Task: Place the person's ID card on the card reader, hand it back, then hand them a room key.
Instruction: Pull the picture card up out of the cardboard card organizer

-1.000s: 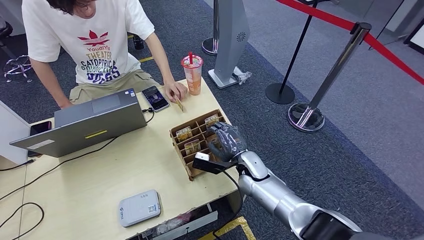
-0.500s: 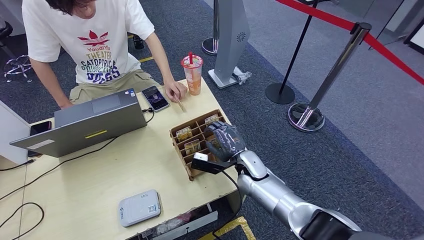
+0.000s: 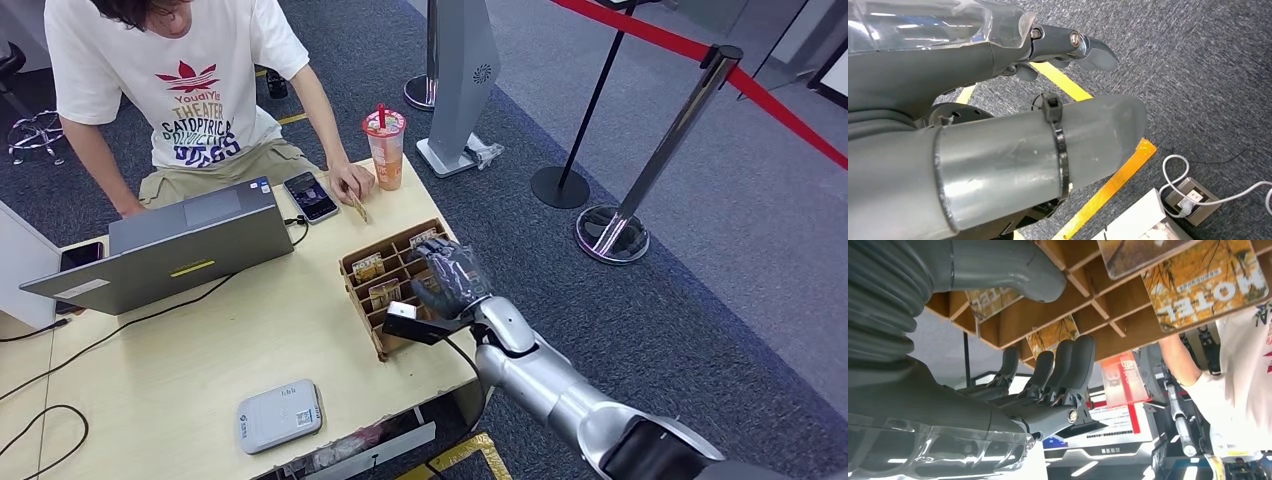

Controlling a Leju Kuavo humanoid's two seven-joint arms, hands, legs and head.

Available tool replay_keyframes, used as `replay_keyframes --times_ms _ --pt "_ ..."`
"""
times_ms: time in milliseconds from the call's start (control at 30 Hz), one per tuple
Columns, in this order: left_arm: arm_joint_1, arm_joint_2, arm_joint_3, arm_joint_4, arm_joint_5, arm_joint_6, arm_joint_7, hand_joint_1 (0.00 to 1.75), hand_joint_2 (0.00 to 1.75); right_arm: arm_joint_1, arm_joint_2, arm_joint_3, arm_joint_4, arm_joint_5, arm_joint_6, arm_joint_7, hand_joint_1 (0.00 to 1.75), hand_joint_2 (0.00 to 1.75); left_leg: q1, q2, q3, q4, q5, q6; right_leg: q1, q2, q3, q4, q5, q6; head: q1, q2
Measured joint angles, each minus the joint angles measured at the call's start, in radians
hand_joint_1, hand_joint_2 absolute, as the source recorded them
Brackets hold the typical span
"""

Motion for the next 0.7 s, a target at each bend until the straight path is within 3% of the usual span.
replay_keyframes --times_ms 167,433,700 --pt "0.0 0.0 0.0 0.0 0.003 0.0 0.0 0.0 0.0 0.006 -0.018 -0.004 -0.034 -0.004 0.006 0.008 0.85 1.75 0.0 0.0 0.0 0.0 0.0 0.0 0.0 0.0 0.0 0.0 0.0 0.0 0.0 0.0" --pt "0.004 0.0 -0.004 -0.004 0.002 0.002 -0.005 0.0 0.0 0.069 -0.066 -0.03 -0.136 -0.021 0.037 0.041 0.93 1.75 0.0 -0.001 0.0 0.0 0.0 0.001 0.0 0.0 0.0 0.0 0.0 0.0 0.0 0.0" --pt "0.004 0.0 -0.003 -0.005 -0.016 -0.01 -0.014 0.0 0.0 0.143 -0.102 -0.059 -0.238 -0.018 0.11 0.064 0.84 1.75 0.0 0.0 0.0 0.0 -0.001 0.001 0.0 0.0 0.0 0.0 0.0 0.0 0.0 0.0"
